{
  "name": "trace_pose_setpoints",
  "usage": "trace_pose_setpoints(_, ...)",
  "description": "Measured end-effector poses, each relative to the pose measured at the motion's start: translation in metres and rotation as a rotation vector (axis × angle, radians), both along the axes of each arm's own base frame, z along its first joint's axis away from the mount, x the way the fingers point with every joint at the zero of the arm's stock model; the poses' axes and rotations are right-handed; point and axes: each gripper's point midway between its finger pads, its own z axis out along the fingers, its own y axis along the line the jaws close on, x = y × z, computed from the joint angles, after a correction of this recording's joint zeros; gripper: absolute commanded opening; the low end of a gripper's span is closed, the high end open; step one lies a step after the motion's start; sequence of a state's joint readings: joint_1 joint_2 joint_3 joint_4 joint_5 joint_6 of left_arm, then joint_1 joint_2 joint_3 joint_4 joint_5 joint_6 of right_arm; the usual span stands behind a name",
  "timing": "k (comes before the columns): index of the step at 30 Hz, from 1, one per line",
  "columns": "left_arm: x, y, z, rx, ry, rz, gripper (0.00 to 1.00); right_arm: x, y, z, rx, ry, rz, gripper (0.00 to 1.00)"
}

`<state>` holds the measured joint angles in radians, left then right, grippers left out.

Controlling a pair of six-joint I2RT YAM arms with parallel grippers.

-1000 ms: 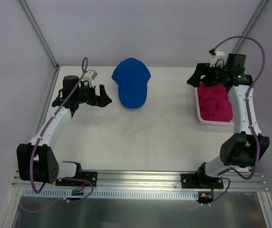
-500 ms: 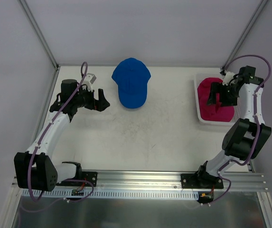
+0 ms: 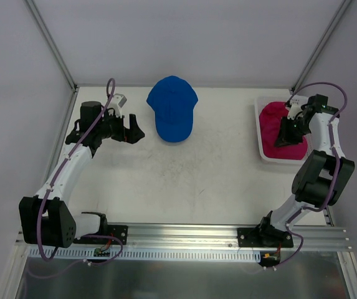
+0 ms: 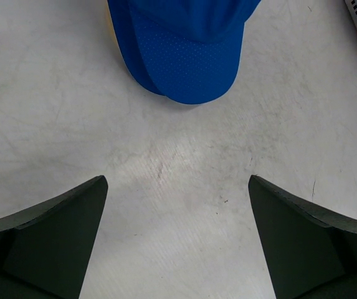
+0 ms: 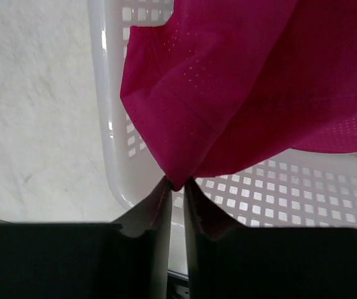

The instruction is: Stack the hats

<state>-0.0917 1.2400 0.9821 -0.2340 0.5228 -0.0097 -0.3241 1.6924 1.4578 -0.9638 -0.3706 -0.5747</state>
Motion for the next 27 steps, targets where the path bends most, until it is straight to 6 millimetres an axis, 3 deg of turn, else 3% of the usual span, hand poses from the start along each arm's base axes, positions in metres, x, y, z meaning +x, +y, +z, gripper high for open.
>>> trace_pose_setpoints(3,0.002,-0.001,0.007,-0.003,-0.016,-0.003,0.99,0.004,0.0,0.003,0.014,-0.017,-0.013,0.0)
trace_pose_setpoints(6,0.003,-0.003,0.013,-0.012,-0.028,-0.014,0.99,0.012,-0.004,0.015,0.025,-0.056,-0.03,0.0)
trace_pose_setpoints(10,0.003,-0.005,0.017,-0.02,-0.035,-0.025,0.99,0.026,-0.009,0.048,0.059,-0.161,-0.057,0.0)
trace_pose_setpoints(16,0.002,-0.011,0.028,-0.047,-0.053,-0.064,0.99,0.033,0.003,0.127,0.127,-0.385,-0.054,0.0)
trace_pose_setpoints(20,0.001,-0.025,0.054,-0.097,-0.081,-0.123,0.99,0.023,0.032,0.191,0.238,-0.574,-0.036,0.0)
trace_pose_setpoints(23,0.0,-0.048,0.084,-0.132,-0.13,-0.196,0.99,0.009,0.054,0.231,0.32,-0.699,-0.031,0.0)
trace_pose_setpoints(27,-0.014,-0.089,0.109,-0.181,-0.159,-0.319,0.99,-0.003,0.073,0.275,0.431,-0.818,-0.04,0.0)
